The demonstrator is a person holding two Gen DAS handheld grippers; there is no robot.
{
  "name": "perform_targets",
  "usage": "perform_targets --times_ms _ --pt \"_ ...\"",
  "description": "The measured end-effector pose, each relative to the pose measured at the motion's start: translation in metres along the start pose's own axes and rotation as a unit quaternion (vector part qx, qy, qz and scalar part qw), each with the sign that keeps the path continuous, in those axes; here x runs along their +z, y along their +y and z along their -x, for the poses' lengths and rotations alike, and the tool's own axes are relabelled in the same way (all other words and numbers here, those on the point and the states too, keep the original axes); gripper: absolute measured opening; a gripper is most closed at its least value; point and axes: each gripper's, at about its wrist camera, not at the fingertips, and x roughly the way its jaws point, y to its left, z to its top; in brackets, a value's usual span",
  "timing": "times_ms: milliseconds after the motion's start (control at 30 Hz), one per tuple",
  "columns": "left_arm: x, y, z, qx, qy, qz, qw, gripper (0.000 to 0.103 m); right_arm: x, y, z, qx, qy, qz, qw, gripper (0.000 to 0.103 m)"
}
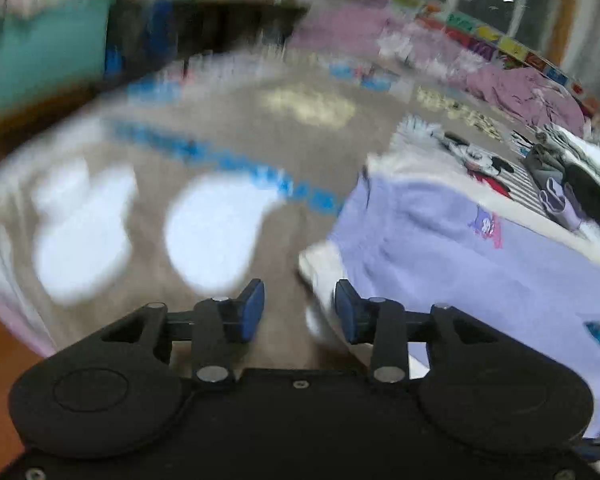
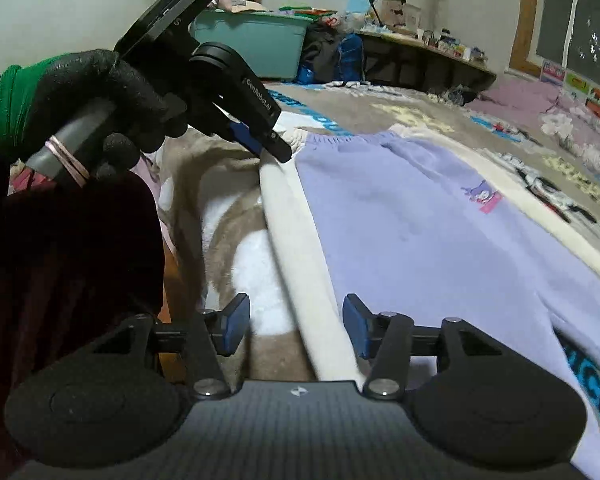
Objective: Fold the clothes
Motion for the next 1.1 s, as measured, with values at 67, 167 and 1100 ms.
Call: perform_targets --times_ms 67,167,1100 --pt "0.001 -0.014 0.009 -0.009 -0.03 -0.034 0.9989 0.036 -0.004 0.008 0.01 -0.005 -0.008 0.003 1.0 0.052" --pt "0.001 -0.032 0.015 -0.028 -0.058 -0.076 0.995 0.036 -0.014 0.015 0.024 -0.023 -0.015 0.016 0.999 0.052" --pt "0.024 -0.081 -0.04 -0.116 0.01 -0.236 0.9648 0.043 -0.111 -0.029 0.125 -0.208 0.072 0.008 0.975 0.054"
